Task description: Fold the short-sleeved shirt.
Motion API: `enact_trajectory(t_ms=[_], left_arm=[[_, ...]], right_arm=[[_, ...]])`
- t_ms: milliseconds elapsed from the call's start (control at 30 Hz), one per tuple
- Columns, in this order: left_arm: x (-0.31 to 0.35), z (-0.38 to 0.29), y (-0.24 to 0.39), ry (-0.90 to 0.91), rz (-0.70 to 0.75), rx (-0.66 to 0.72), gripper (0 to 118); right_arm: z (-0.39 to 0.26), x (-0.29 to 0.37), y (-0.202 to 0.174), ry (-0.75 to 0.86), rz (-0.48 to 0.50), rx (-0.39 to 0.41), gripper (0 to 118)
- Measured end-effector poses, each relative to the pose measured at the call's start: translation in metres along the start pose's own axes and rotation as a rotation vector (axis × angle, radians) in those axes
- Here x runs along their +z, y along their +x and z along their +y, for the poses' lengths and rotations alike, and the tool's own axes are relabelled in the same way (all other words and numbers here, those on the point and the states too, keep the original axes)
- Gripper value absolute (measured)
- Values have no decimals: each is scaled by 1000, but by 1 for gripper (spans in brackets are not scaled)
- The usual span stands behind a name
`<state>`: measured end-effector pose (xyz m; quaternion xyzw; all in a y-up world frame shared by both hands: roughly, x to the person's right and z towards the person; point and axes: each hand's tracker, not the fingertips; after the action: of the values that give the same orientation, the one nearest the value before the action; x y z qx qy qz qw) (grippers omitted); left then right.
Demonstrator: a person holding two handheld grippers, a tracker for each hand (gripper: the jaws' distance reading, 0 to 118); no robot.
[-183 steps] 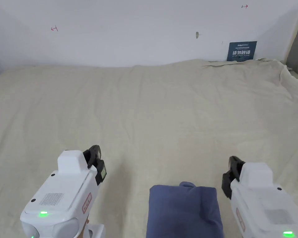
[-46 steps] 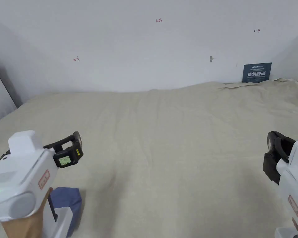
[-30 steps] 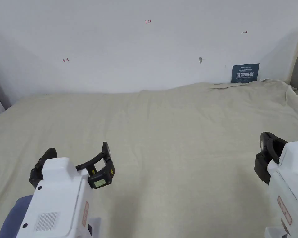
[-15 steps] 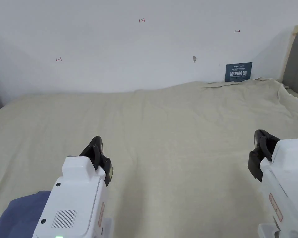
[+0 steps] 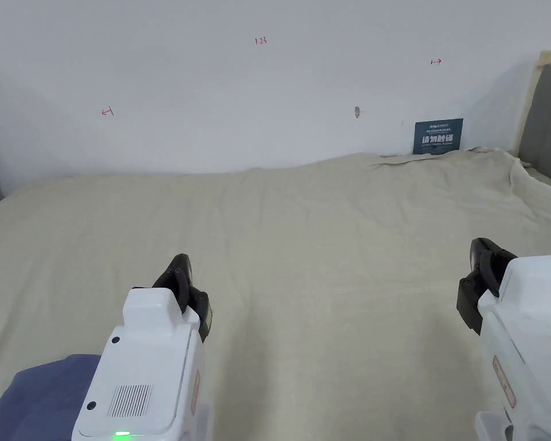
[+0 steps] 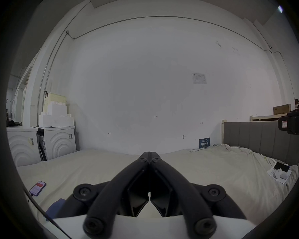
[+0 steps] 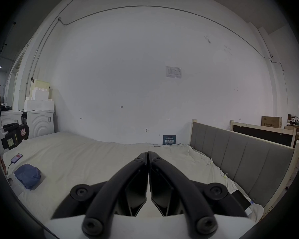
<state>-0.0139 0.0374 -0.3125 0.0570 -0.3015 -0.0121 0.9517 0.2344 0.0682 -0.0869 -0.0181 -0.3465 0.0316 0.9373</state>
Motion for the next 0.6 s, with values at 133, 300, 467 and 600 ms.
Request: enact_trajectory(t_ms=[133,300,467,600], left_arm=[[-1,-1,1,-1,1,-4,0],[-1,-1,0,-4,1,-8,0],[-1,-1,-1,-5,2,-8,0],[-1,-2,-2,-6,3,-12,0]], right_arm=[[1,0,0,0,4,4,1],[2,1,-2,3,6,7,1],[2,1,-2,4,5,7,1],[3,1,-3,3,7,10,1]])
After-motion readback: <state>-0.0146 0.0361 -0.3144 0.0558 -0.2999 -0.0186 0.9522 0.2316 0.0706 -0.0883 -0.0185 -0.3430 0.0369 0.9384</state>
